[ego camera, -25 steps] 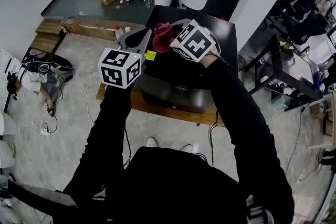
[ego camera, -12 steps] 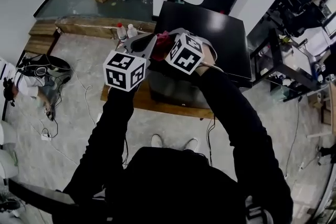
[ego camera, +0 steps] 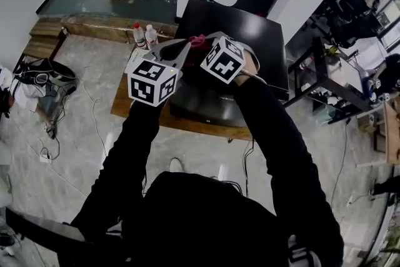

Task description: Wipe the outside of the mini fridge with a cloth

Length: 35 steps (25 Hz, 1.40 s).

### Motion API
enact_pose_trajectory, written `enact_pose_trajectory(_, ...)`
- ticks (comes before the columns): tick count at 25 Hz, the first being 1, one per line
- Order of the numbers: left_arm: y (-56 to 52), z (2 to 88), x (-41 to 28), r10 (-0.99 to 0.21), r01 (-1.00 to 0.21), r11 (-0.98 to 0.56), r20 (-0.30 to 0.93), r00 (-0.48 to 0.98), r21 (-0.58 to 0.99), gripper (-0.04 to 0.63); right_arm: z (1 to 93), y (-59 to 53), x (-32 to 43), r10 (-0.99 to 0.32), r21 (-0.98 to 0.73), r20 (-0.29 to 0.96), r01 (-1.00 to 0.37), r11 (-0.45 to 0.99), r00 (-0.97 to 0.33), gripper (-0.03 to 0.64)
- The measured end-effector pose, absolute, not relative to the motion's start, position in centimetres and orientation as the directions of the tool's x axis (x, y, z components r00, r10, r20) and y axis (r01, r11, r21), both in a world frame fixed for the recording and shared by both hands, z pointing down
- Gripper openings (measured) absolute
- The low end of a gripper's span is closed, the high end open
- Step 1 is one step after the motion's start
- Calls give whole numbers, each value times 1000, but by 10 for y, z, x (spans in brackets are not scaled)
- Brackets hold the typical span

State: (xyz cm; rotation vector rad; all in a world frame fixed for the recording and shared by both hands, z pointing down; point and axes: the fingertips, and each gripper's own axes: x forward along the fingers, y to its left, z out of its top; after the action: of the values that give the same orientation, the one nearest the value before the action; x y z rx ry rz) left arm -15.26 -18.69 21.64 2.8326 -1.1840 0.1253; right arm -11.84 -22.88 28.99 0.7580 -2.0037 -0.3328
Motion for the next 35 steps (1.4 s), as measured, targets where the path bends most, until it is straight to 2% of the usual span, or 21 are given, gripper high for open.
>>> enact_pose_trajectory(18,-115,201,30,-603,-606,-796,85,793,1,6,290,-170,105,-673,476,703,-551,686,-231,83)
enact_pose_trajectory(22,-102,199,52,-587,-588,-809,81,806,-5,6,290,-159,152,-684,468,703,-598,650,-193,83)
enact_pose_trajectory(29,-76,191,77,-598,-597,-801,63,799,-29,5,287,-143,220,-704,533,704,-585,611,-94,84)
enact_pose_trajectory(32,-65,179,82,-621,-620,-783,41,782,-48,6,266,-135,237,-761,560,642,-616,553,-100,87)
enact_pose_trajectory(35,-50,166,80,-649,-642,-756,22,760,-130,5,225,-118,237,-848,560,501,-682,471,-174,89)
